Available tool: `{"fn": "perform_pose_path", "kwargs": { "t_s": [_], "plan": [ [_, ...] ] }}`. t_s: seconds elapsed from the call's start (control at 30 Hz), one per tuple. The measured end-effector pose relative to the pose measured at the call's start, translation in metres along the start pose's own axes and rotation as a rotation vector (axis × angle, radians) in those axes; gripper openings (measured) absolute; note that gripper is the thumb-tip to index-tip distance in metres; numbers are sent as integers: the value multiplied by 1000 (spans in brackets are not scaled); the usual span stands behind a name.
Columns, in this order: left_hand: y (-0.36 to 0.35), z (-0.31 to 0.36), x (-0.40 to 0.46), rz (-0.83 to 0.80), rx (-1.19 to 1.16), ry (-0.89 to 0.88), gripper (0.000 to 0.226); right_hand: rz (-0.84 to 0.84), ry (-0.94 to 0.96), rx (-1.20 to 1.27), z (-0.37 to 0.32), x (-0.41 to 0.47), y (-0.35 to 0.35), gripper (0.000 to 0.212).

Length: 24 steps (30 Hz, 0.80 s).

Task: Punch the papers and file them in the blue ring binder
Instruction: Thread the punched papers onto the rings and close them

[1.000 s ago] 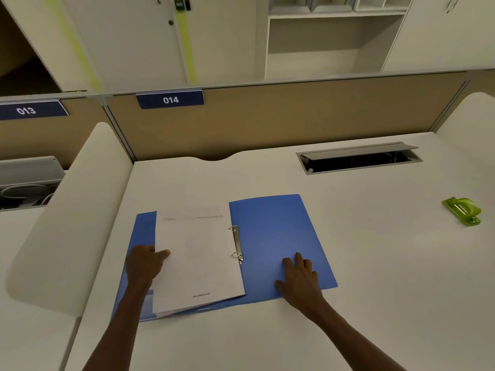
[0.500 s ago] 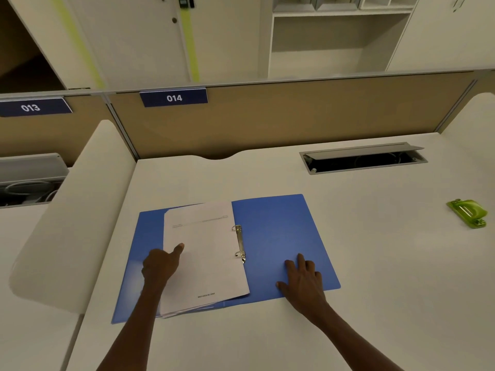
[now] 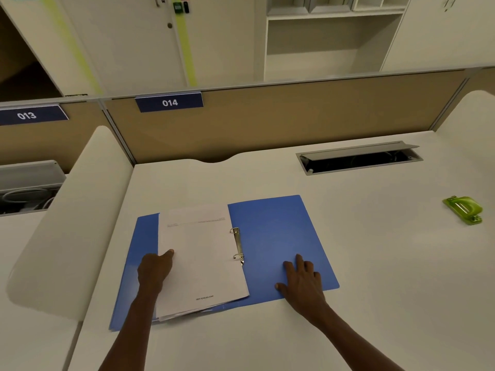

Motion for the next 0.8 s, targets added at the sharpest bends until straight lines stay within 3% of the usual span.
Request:
{"fn": "perform_pose_path", "kwargs": {
  "t_s": [0.3,0.47,0.8],
  "plan": [
    [34,99,-27,15,-36,-421,25,-7,1,-5,0,0,-1,61],
    [39,153,-49,-33,-206,-483,4,-4,11,-10,-2,0,0,61],
    [-28,220,-84,-219,-336,-543,10,-24,10,33,-1,3,2,61]
  ]
}}
Point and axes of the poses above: each hand's wrist, its own x-axis towards the middle knuckle, its own y-axis out of the back of the hand, z = x × y, the point moved 10 cm from there along x, towards the middle knuckle, and after that the axes turned 13 degrees about -y, right-handed, at the moved point
